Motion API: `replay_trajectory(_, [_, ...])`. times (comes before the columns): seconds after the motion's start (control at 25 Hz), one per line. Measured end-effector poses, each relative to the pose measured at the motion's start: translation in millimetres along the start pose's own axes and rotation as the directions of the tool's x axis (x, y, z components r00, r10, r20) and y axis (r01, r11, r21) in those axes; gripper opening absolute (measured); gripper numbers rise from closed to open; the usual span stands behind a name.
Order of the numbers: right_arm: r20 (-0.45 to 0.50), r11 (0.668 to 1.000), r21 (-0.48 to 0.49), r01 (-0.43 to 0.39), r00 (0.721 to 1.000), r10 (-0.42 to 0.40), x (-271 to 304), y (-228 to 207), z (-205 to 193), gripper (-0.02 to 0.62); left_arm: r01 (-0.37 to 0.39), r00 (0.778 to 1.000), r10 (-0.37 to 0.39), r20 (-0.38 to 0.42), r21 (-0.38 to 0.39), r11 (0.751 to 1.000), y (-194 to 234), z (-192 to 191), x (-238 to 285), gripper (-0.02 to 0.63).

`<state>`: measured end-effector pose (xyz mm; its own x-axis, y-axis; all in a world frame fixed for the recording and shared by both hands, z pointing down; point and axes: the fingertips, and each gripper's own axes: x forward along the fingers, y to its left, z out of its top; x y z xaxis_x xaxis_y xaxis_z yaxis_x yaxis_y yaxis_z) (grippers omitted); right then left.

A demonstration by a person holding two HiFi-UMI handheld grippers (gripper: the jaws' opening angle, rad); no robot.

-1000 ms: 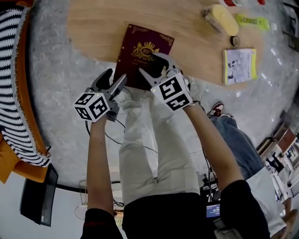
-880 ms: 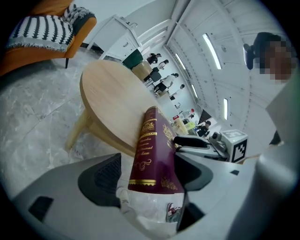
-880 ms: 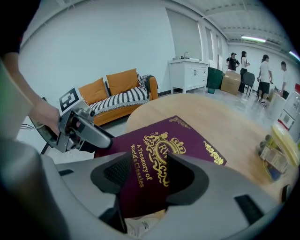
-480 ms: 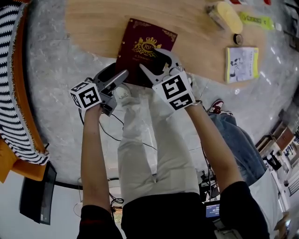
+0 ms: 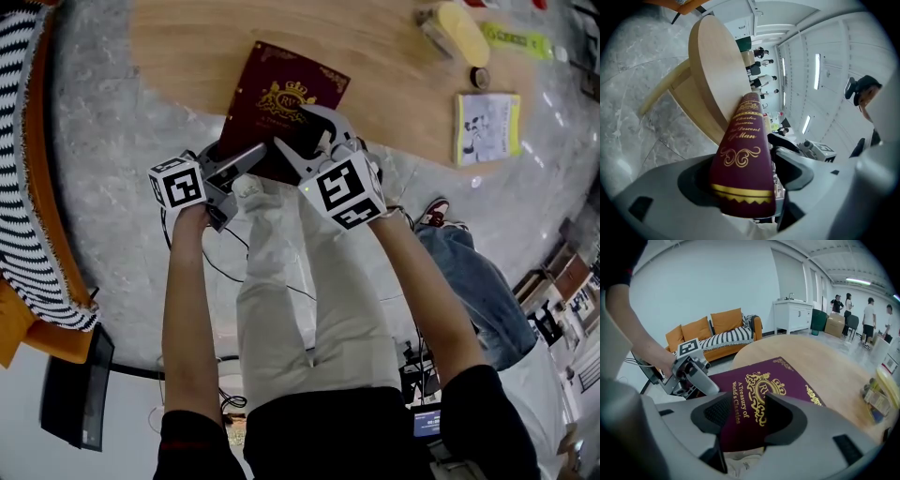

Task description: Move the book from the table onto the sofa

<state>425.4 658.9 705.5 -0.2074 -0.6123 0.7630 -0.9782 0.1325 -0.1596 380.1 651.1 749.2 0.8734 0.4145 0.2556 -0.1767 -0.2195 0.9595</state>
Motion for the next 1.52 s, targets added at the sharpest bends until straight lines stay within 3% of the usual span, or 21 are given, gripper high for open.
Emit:
replay_trajectory(0.2, [0.004, 1.000, 0.011, 0.012, 1.000, -0.012, 0, 0, 0, 0.232, 0.005, 1.000, -0.005, 0.011, -0.006, 1.000, -1, 0, 1, 0.359])
replay_trajectory(0.28, [0.006, 1.000, 0.022, 0.015, 1.000, -0.016, 0, 0, 0, 0.229, 0.013, 1.000, -0.013, 0.013, -0.016, 1.000, -1, 1, 0, 0.316])
replay_trajectory(0.64, [-0.004, 0.999, 0.019, 0.026, 1.000, -0.026, -2, -4, -3, 0.227, 0.033, 0.999, -0.032, 0.033, -0.032, 0.999, -10, -1, 0, 0.256])
replay_trajectory(1.0, [-0.039, 0.997, 0.072, 0.020, 0.999, -0.017, -16, 2, 1, 0.222, -0.052, 0.997, 0.053, 0.064, -0.020, 0.998, -32, -5, -8, 0.238])
replay_trajectory(1.32, [-0.001, 0.992, 0.118, 0.033, 0.999, -0.033, -45, 14, 33, 0.098, -0.121, 0.984, 0.114, 0.137, 0.043, 0.992, -67, 10, -36, 0.235])
replay_trajectory(1.52, [0.048, 0.993, 0.114, 0.043, 0.998, -0.049, -73, 15, 84, 0.035, -0.223, 0.957, 0.191, 0.219, 0.133, 0.966, -105, 44, -76, 0.235])
